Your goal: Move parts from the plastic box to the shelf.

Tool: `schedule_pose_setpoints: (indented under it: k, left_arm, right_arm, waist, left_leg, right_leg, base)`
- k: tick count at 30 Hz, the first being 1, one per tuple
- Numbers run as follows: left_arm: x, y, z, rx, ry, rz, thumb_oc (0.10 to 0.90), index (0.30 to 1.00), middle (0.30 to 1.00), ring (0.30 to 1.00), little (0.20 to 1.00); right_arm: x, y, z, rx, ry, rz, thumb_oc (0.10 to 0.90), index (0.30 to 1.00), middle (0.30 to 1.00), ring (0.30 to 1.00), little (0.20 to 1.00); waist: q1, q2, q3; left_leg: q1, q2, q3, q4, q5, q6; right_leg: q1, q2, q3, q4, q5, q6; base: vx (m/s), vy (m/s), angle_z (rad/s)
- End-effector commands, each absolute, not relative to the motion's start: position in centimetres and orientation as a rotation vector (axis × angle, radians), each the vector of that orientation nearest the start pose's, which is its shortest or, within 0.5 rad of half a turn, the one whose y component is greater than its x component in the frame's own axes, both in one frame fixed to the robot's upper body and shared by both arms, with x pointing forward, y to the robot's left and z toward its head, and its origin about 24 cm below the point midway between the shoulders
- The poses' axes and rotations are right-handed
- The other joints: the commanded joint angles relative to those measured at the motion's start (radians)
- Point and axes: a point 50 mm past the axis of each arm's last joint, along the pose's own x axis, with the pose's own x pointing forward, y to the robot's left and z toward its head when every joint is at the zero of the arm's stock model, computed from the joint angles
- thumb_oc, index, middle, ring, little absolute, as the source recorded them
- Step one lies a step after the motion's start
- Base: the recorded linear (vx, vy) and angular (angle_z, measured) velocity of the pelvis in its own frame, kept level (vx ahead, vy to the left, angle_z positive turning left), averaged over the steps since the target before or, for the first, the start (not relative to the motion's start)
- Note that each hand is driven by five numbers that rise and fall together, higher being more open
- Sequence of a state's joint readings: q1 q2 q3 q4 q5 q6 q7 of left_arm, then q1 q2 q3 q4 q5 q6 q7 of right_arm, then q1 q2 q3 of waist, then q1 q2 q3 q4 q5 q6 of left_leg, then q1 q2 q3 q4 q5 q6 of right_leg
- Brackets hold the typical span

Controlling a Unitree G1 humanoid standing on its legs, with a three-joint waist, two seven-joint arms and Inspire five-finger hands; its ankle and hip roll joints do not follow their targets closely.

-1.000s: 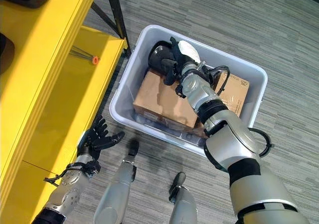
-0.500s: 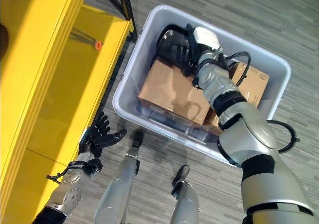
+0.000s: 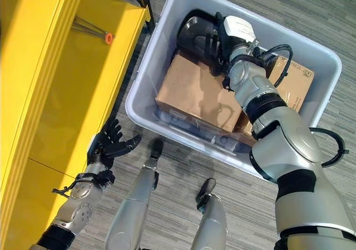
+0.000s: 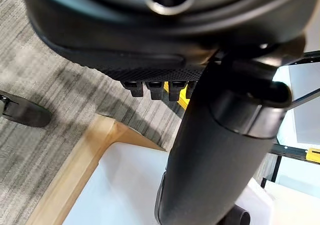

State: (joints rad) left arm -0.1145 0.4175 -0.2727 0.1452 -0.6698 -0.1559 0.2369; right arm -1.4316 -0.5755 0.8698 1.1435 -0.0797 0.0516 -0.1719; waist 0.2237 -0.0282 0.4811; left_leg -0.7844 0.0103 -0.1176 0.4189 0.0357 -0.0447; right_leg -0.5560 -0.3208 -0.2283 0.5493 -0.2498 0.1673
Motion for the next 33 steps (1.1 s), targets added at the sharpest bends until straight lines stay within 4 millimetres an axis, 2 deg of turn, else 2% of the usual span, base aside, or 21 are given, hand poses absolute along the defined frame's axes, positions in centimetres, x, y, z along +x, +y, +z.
schedule_pose_setpoints:
  k: [1,6,13,17,27,33]
  left_arm:
    - [27.5,19.0,8.6,-0.281,-0.178,0.044,0.9,1.0,1.0,1.0,1.0]
    - [27.8,18.9,8.7,-0.283,-0.185,0.052,0.9,1.0,1.0,1.0,1.0]
    - [27.9,19.0,9.0,-0.295,-0.196,0.072,0.9,1.0,1.0,1.0,1.0]
    - [28.0,19.2,9.2,-0.293,-0.204,0.079,0.9,1.0,1.0,1.0,1.0]
    - [28.1,19.3,9.4,-0.304,-0.216,0.09,0.9,1.0,1.0,1.0,1.0]
    - [28.1,19.3,9.7,-0.298,-0.229,0.084,0.9,1.0,1.0,1.0,1.0]
  right_arm:
    - [40.6,-18.7,37.8,-1.309,-0.465,-0.372,0.9,1.0,1.0,1.0,1.0]
    - [40.8,-18.0,37.4,-1.309,-0.472,-0.353,0.9,1.0,1.0,1.0,1.0]
    - [40.8,-15.7,37.6,-1.301,-0.528,-0.308,0.9,1.0,1.0,1.0,1.0]
    - [40.8,-15.3,37.5,-1.297,-0.533,-0.301,0.9,1.0,1.0,1.0,1.0]
    - [40.8,-16.6,37.9,-1.359,-0.495,-0.355,0.9,1.0,1.0,1.0,1.0]
    - [40.7,-17.3,38.2,-1.383,-0.486,-0.38,0.9,1.0,1.0,1.0,1.0]
  waist:
    - [0.018,-0.01,0.036]
    - [0.014,-0.013,0.038]
    - [0.007,-0.028,0.035]
    - [0.005,-0.033,0.035]
    - [0.01,-0.037,0.038]
    - [0.014,-0.029,0.039]
  left_leg:
    - [-0.036,0.0,-0.017,0.208,-0.245,0.025]
    - [-0.045,-0.003,-0.021,0.212,-0.245,0.026]
    - [-0.042,-0.011,-0.021,0.222,-0.255,0.025]
    - [-0.043,-0.014,-0.021,0.218,-0.253,0.023]
    - [-0.056,-0.022,-0.024,0.2,-0.242,0.021]
    - [-0.081,-0.025,-0.023,0.199,-0.24,0.021]
  right_leg:
    - [0.168,0.007,0.02,-0.127,0.069,-0.002]
    - [0.17,0.005,0.016,-0.134,0.071,0.001]
    - [0.192,0.0,0.012,-0.14,0.07,-0.001]
    - [0.2,0.001,0.006,-0.148,0.076,0.001]
    - [0.206,-0.002,-0.003,-0.17,0.086,0.002]
    - [0.188,-0.003,-0.005,-0.176,0.095,0.006]
  base:
    - [0.02,-0.009,0.04]
    - [0.0,-0.002,0.01]
    - [0.0,0.01,0.04]
    - [0.0,0.0,0.0]
    - [0.01,0.003,0.06]
    - [0.0,0.001,0.02]
